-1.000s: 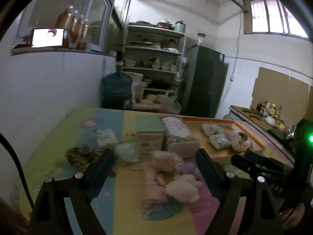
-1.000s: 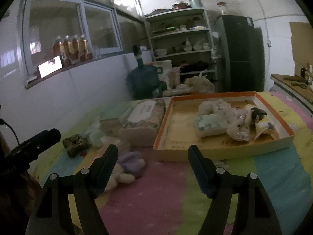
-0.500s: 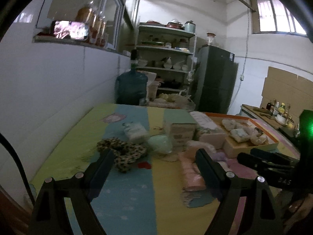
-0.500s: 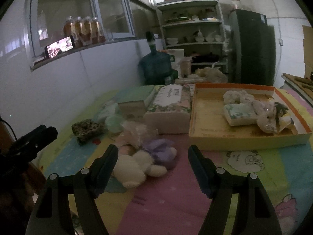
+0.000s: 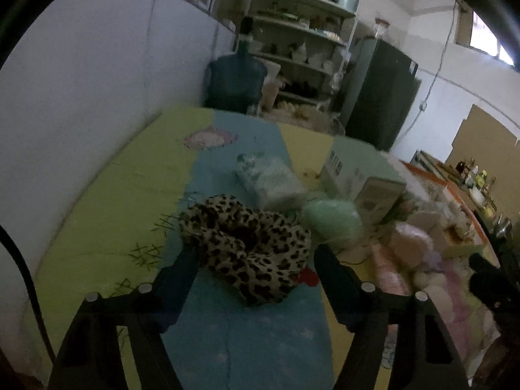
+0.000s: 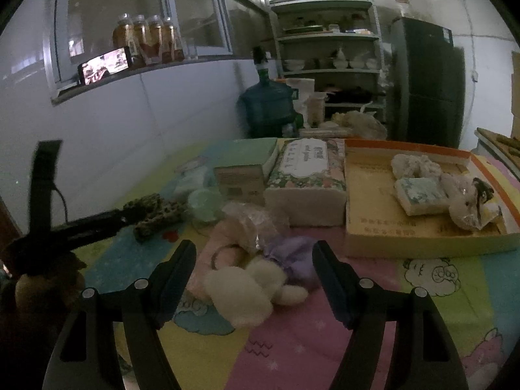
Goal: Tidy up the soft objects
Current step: 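Grasp the leopard-print scrunchie with the left tool, then hold the leopard scrunchie in the left tool while the right tool grasps the white tissue pack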
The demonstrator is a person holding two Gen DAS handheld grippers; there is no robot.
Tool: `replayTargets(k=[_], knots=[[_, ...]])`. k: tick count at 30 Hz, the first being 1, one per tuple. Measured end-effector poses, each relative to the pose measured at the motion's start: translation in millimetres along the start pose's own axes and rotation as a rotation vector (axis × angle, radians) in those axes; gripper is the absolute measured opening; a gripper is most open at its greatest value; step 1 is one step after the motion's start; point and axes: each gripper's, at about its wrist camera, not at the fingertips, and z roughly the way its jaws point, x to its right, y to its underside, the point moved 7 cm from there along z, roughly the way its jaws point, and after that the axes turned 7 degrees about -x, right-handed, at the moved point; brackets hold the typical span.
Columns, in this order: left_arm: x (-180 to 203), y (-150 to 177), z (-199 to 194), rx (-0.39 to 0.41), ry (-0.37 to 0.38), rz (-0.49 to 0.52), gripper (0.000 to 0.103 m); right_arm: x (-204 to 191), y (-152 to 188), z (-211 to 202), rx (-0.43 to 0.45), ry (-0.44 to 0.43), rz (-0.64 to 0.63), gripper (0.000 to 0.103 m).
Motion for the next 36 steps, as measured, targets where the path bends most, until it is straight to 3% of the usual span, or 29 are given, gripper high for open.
replayTargets(k=[5,9,12,15,29,36], knots=[[2.2,3.6,23.3,-0.072,-0.011,0.002,0.052,1.7,-1.5,1.7,0.000,0.005,0.000,0.075],[-1.3,4.1,23.2,-0.056,-0.013,-0.011,0.026,2.1,-3.2,3.8,0.000,0.004,-0.008,0.075],[-7.1,4.7,18.9,-0.041,0.017,-0.047,0.015,1.3,-5.1,7.5,-0.003,-0.002,-0.008,0.075],[-12.7,6.8,8.5,-0.004,0.040,-0.077,0.013,-3.1,-7.0,11.6,-0.009,-0.020,-0.016,0.076],[-18.3,21.1,-76.9,0.203,-0.100,-0.077,0.013,-66.2,-37.4,25.2,0.001,-0.161,-0.126,0.075],[-29.1,33.5,-89.4,0.222,-0.118,-0.087,0.013,-97.8,-64.1,47.8,-0.033,-0.177,-0.199,0.075]])
